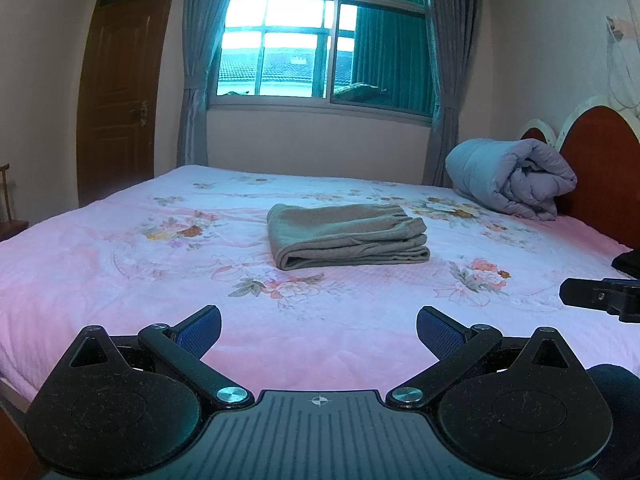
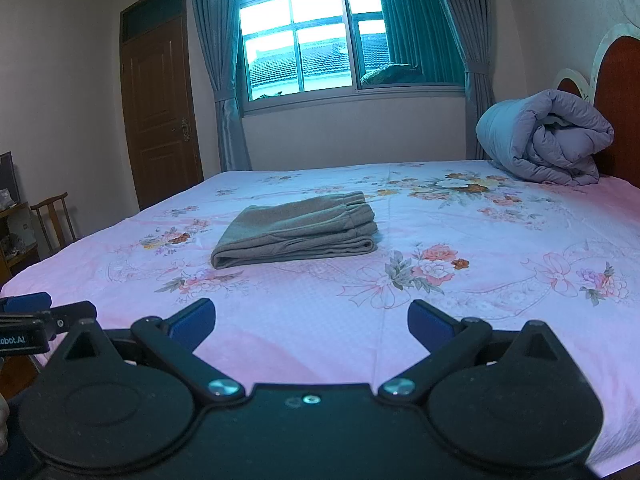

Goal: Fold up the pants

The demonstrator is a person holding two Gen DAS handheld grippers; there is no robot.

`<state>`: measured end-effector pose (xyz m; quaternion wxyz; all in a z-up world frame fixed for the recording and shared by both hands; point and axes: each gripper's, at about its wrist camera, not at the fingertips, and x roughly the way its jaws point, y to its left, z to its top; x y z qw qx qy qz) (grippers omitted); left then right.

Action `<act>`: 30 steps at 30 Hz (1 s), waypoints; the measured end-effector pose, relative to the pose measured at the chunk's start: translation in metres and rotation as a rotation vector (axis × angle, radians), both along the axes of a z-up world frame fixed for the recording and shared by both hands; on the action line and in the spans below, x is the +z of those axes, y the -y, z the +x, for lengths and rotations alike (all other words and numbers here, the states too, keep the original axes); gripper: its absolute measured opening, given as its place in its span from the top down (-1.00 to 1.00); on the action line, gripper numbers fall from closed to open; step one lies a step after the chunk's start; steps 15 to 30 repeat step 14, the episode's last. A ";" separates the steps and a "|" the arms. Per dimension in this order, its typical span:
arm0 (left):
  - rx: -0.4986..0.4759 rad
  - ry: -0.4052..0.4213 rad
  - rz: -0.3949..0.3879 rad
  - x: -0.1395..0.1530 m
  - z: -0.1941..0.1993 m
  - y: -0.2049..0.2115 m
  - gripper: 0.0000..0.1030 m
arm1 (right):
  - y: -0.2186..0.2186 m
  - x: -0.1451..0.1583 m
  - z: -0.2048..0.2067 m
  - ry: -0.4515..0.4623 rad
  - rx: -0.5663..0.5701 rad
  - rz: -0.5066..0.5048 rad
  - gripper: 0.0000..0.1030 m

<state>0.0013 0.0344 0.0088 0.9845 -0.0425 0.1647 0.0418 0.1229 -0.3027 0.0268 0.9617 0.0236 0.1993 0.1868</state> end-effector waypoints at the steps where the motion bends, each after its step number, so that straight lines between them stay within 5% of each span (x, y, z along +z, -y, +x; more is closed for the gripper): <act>1: -0.001 0.001 0.001 0.000 0.000 0.000 -1.00 | 0.000 0.000 0.000 0.000 0.000 0.000 -0.88; 30: -0.018 0.022 0.014 0.001 -0.004 0.003 -1.00 | 0.000 0.000 0.000 0.000 0.000 0.000 -0.88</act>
